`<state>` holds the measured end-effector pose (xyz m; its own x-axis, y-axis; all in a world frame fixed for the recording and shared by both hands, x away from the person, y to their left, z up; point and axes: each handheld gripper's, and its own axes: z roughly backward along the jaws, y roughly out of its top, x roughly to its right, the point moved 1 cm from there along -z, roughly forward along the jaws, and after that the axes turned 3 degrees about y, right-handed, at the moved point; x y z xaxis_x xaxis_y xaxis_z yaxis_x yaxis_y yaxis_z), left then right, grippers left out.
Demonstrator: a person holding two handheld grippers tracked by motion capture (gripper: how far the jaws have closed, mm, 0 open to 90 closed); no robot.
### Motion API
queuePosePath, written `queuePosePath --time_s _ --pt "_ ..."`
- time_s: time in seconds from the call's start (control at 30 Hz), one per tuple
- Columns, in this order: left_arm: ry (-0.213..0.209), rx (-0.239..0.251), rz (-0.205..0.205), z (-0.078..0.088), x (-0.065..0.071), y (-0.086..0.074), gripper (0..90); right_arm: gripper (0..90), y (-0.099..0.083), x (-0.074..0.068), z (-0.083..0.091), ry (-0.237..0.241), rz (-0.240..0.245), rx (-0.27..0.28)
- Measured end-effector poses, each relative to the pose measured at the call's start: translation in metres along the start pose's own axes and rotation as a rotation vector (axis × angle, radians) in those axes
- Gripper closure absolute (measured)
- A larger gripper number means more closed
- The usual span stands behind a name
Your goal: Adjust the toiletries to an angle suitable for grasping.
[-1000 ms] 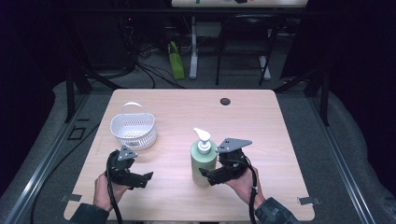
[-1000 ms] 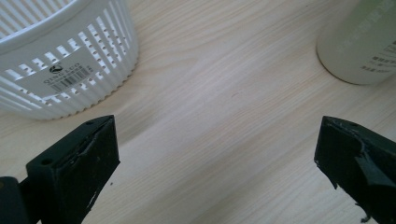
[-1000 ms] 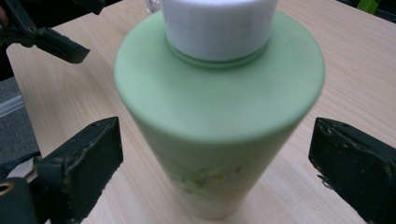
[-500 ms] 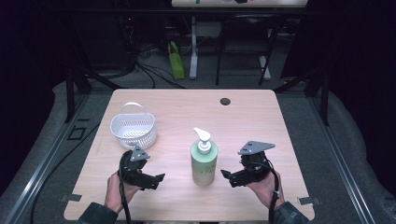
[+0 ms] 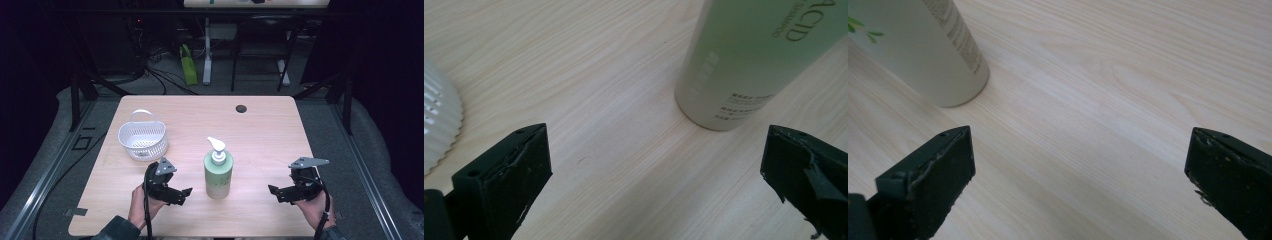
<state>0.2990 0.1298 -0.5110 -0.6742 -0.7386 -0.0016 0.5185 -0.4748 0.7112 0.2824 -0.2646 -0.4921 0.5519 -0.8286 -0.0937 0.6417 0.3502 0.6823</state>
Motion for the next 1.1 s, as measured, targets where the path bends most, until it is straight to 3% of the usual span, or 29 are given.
queuePosePath --time_s 0.13,0.33,0.7,0.87,1.1 --pt "-0.026 0.01 -0.016 -0.004 0.009 0.004 0.0 0.0 -0.005 0.009 0.005 -0.012 -0.029 -0.01" --pt "-0.064 0.024 -0.032 -0.009 0.02 0.013 0.0 0.0 -0.004 0.017 0.007 -0.041 -0.029 -0.015" --pt "-0.082 0.102 -0.028 -0.011 0.028 0.035 0.0 0.0 -0.003 0.018 -0.003 -0.034 -0.022 -0.044" --pt "-0.12 0.136 -0.029 -0.015 0.037 0.044 0.0 0.0 -0.002 0.018 -0.003 -0.034 -0.023 -0.041" --pt "-0.115 0.157 -0.038 -0.022 0.046 0.055 0.0 0.0 -0.002 0.019 -0.003 -0.033 -0.023 -0.04"
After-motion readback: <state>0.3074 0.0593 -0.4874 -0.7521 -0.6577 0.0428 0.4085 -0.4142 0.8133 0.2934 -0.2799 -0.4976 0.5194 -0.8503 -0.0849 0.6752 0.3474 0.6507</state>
